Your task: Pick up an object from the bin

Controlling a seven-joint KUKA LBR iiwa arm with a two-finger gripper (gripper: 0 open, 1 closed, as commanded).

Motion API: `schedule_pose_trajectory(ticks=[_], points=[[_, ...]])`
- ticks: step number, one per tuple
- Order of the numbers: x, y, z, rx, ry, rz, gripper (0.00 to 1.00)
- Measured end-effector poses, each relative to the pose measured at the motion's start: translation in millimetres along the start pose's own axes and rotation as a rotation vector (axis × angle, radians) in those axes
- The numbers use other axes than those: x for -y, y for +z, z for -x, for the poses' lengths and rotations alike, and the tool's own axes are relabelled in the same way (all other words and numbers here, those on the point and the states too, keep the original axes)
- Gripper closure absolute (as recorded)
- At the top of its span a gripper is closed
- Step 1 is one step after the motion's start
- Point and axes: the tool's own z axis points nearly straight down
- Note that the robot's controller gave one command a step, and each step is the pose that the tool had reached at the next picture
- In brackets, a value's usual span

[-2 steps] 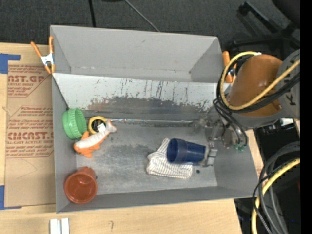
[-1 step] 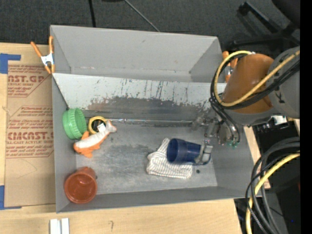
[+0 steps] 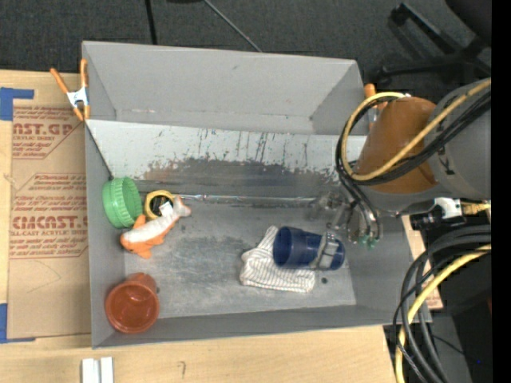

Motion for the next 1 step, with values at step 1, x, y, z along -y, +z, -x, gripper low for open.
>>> schedule_pose_trajectory(ticks=[1], points=[[8.7, 65.8, 15.2, -0.002, 0.011, -0.002, 0.00]])
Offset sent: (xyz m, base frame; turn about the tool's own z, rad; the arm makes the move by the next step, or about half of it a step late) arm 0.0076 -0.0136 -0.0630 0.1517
